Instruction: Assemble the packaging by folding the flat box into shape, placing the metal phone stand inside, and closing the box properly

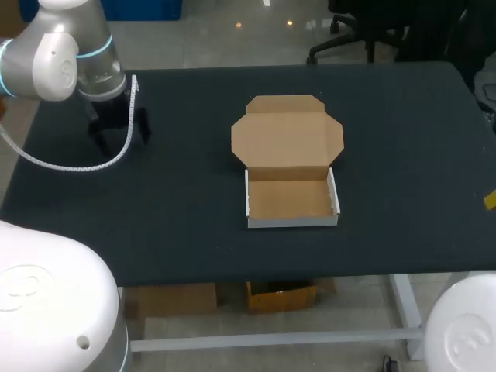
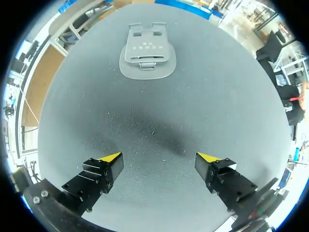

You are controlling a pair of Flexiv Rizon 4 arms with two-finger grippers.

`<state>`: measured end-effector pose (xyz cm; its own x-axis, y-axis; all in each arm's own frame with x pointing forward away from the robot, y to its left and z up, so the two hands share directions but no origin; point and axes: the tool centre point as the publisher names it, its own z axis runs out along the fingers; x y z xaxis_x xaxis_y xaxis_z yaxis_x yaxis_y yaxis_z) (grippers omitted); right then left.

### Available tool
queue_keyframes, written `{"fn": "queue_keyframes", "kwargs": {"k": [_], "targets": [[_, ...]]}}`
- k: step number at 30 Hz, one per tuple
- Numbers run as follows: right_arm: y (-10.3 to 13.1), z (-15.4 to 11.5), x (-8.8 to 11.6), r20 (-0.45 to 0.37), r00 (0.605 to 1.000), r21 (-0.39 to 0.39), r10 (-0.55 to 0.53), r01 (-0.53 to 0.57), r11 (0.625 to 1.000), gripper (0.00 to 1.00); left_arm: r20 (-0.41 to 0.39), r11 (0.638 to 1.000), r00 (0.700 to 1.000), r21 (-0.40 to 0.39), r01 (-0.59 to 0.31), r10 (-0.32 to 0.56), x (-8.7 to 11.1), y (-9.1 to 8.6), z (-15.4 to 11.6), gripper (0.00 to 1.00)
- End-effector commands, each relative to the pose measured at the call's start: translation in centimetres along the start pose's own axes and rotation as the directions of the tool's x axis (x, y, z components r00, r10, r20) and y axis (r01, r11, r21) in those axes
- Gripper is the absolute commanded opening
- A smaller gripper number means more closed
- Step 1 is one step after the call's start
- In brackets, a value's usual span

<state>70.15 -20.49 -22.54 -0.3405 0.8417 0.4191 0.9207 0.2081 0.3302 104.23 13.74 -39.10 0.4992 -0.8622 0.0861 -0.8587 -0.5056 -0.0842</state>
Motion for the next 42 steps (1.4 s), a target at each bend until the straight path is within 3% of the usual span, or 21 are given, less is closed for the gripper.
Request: {"fn": "queue_keyframes", "kwargs": {"k": [1, 14, 31, 42], "targets": [[-0.1, -0.2, 0.1, -0.001, 1.000, 0.000, 0.000, 0.000, 1.000, 1.00, 0.004, 1.000, 1.000, -0.001, 0.000, 0.000, 0.1, -0.1, 0.1, 1.00], [-0.1, -0.2, 0.1, -0.001, 1.000, 0.000, 0.000, 0.000, 1.000, 1.00, 0.002, 1.000, 1.000, 0.012, 0.000, 0.000, -0.2, -1.0, 0.2, 1.00], [-0.1, -0.2, 0.1, -0.001, 1.000, 0.000, 0.000, 0.000, 1.000, 1.00, -0.001, 1.000, 1.000, 0.028, 0.001, -0.001, 0.2, -4.0, 0.6, 1.00], [-0.1, -0.2, 0.1, -0.001, 1.000, 0.000, 0.000, 0.000, 1.000, 1.00, -0.005, 0.999, 1.000, 0.043, 0.012, -0.012, -0.5, -5.7, 0.7, 1.00]]}}
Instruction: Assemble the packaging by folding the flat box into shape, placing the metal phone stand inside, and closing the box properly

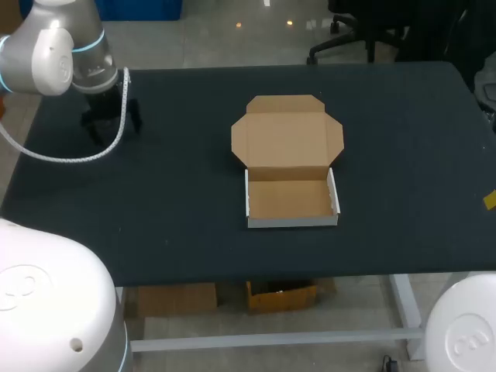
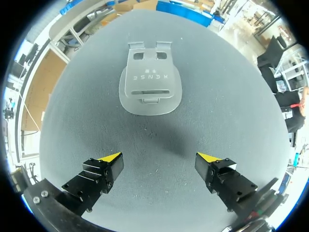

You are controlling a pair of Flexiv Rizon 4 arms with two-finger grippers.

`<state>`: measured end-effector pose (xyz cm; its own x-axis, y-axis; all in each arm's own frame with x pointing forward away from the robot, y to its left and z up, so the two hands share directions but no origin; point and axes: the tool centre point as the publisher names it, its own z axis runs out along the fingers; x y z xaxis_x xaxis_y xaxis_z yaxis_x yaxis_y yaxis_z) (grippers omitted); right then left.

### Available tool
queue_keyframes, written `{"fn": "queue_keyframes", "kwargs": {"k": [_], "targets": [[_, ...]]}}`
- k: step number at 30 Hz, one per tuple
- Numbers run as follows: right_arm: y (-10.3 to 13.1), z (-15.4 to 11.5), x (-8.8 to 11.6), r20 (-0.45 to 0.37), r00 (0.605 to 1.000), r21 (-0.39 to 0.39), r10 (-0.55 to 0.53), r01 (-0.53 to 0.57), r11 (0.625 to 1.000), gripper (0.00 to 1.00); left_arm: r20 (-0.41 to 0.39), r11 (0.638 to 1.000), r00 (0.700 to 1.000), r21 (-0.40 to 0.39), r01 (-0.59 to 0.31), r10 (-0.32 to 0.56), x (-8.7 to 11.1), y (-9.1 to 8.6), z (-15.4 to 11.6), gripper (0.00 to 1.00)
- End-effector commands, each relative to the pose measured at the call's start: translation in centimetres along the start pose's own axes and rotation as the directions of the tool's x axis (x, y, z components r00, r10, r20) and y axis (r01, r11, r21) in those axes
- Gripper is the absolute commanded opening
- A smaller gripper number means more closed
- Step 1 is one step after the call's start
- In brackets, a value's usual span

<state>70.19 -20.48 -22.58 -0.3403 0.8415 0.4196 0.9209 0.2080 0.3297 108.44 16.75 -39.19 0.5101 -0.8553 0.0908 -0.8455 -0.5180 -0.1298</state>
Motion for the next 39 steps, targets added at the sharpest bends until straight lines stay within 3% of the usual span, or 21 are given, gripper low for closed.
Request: {"fn": "queue_keyframes", "kwargs": {"k": [1, 18, 39], "targets": [[-0.1, -0.2, 0.1, -0.001, 1.000, 0.000, 0.000, 0.000, 1.000, 1.00, -0.002, 1.000, 1.000, -0.002, -0.001, 0.001, 0.0, -0.8, 0.3, 1.00], [-0.1, -0.2, 0.1, -0.001, 1.000, 0.000, 0.000, 0.000, 1.000, 1.00, -0.006, 1.000, 1.000, 0.013, 0.007, -0.007, -0.5, -3.6, 1.2, 1.00], [-0.1, -0.2, 0.1, -0.001, 1.000, 0.000, 0.000, 0.000, 1.000, 1.00, 0.018, 0.999, 1.000, 0.041, 0.006, -0.007, -0.7, -5.8, 1.4, 1.00]]}}
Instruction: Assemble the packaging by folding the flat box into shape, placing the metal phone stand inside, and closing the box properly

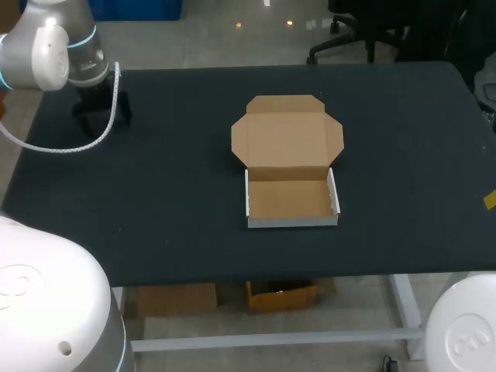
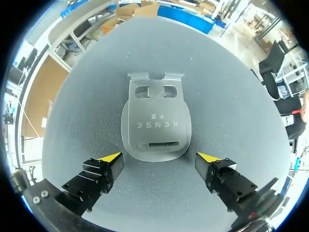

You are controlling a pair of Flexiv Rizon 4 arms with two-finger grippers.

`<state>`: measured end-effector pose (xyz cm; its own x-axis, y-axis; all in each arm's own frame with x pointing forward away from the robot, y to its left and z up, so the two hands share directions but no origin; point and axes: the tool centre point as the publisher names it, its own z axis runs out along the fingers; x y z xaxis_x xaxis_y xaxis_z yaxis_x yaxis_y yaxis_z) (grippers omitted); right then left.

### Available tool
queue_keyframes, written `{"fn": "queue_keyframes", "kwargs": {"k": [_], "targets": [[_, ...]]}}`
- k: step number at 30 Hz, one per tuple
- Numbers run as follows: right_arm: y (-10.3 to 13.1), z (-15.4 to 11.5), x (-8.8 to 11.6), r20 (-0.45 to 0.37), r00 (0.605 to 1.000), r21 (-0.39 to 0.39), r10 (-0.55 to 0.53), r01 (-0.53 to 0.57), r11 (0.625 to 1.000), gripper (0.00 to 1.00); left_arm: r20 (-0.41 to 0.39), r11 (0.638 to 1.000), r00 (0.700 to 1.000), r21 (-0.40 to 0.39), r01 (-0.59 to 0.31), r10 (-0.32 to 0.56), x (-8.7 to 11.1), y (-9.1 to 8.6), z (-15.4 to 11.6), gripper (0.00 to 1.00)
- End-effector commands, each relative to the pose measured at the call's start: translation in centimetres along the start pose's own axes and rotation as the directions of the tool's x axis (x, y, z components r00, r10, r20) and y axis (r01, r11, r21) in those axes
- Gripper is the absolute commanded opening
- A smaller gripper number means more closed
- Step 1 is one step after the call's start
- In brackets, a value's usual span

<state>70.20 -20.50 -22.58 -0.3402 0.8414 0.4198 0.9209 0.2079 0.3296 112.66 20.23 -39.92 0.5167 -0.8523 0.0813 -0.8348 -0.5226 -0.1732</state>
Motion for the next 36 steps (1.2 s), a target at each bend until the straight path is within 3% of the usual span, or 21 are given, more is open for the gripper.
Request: {"fn": "queue_keyframes", "kwargs": {"k": [1, 36], "targets": [[-0.1, -0.2, 0.1, -0.001, 1.000, 0.000, 0.000, 0.000, 1.000, 1.00, 0.009, 1.000, 1.000, 0.000, 0.001, -0.001, 0.1, -0.6, 0.1, 1.00], [-0.1, -0.2, 0.1, -0.001, 1.000, 0.000, 0.000, 0.000, 1.000, 1.00, 0.019, 1.000, 1.000, -0.002, -0.016, 0.016, -0.1, -3.0, -0.1, 1.00]]}}
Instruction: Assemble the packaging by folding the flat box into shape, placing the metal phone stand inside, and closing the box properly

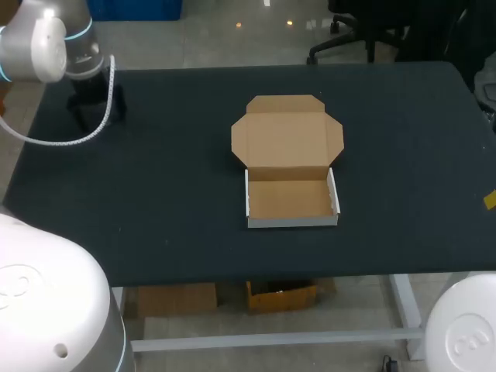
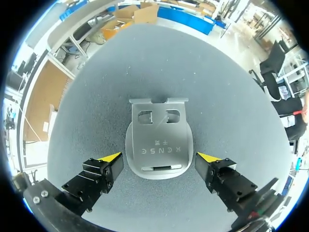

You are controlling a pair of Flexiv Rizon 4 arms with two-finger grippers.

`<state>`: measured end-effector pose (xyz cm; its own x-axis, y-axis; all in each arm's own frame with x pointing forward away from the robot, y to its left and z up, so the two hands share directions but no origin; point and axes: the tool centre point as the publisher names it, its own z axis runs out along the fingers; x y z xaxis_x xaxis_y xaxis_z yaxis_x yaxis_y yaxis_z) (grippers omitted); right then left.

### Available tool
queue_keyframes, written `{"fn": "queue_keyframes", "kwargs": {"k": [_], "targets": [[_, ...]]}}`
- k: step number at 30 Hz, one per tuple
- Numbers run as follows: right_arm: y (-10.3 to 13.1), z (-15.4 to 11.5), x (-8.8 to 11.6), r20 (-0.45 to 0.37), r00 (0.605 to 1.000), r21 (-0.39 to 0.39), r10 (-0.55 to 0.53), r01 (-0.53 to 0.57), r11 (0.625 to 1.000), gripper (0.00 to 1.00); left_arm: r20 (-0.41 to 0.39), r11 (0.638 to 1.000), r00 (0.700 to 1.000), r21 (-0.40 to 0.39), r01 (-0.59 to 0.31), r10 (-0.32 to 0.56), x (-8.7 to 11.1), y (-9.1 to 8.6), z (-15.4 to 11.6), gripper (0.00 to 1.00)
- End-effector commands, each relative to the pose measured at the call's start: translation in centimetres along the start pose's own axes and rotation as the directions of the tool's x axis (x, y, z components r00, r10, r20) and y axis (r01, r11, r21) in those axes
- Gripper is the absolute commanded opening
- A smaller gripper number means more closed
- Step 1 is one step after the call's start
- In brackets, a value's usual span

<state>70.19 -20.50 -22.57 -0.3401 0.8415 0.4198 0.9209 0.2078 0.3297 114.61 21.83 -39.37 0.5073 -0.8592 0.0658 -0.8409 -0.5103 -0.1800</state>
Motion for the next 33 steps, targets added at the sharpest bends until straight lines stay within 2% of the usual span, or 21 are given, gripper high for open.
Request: {"fn": "queue_keyframes", "kwargs": {"k": [1, 33], "targets": [[-0.12, -0.21, 0.13, -0.001, 1.000, 0.000, 0.000, 0.000, 1.000, 1.00, 0.006, 1.000, 1.000, -0.007, -0.003, 0.003, 0.21, -0.56, -0.03, 1.00], [-0.12, -0.21, 0.13, -0.001, 1.000, 0.000, 0.000, 0.000, 1.000, 1.00, 0.013, 1.000, 1.000, -0.007, -0.007, 0.007, 0.15, -0.96, -0.01, 1.00]]}}
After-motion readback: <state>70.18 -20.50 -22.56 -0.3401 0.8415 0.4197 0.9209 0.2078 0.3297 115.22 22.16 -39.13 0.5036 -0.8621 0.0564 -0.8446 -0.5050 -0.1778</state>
